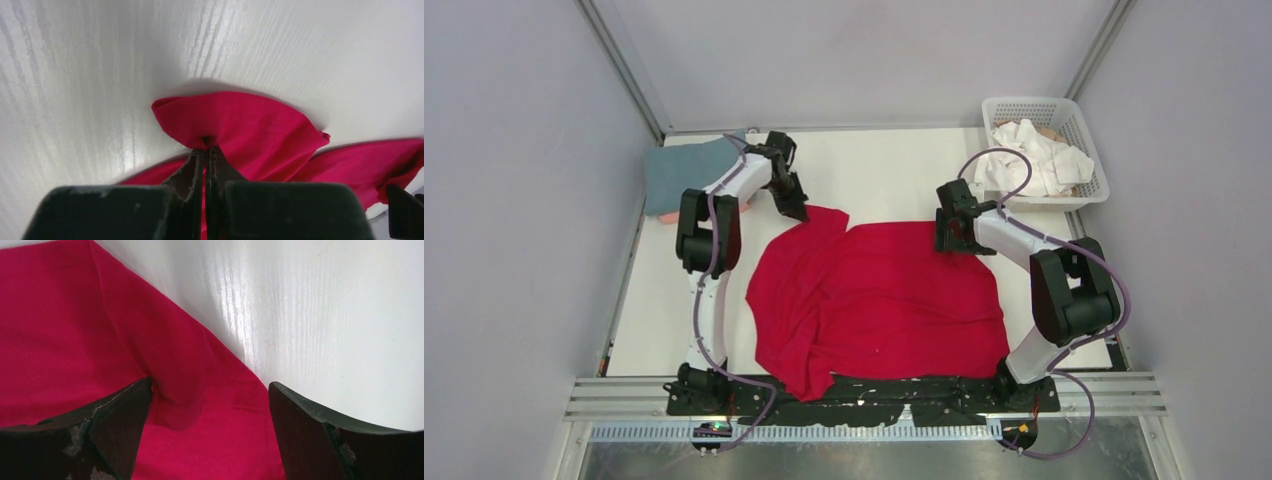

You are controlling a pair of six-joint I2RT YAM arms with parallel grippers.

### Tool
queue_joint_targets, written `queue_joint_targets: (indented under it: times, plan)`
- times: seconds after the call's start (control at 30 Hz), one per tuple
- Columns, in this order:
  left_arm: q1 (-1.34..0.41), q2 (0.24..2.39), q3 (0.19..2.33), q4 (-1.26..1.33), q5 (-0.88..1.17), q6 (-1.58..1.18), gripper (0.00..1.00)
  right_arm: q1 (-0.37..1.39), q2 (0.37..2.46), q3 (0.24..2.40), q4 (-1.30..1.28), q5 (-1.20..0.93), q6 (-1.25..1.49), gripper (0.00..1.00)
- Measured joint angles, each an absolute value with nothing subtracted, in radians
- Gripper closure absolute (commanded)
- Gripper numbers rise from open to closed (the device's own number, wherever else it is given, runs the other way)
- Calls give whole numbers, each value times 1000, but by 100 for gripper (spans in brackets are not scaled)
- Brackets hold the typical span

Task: Fold and stack the t-shirts
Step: Flatten out the tshirt

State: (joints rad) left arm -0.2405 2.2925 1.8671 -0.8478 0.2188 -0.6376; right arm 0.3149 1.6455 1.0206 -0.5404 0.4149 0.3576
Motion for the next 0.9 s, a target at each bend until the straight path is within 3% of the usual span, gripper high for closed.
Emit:
queue_joint_targets:
  times: [0.17,0.3,0.47,0.7,0.77,0.9]
  plan:
    - [-251,2292,1858,-849,237,-623,100,315,1632,991,-516,382,341,17]
    - [-252,2262,1807,-828,235,-617,100,315,1605,971,-504,358,327,32]
    - [-252,2201,1736,-817,185,-596,100,315,1591,968,-485,345,317,39]
    - [-251,2130,1722,-789,148,-575,100,310,1626,970,-479,338,309,57]
    - [-251,2125,1722,-784,144,-567,100,309,1641,972,-479,334,307,64]
    - [-245,2125,1722,-782,139,-562,100,300,1670,974,-478,305,297,87]
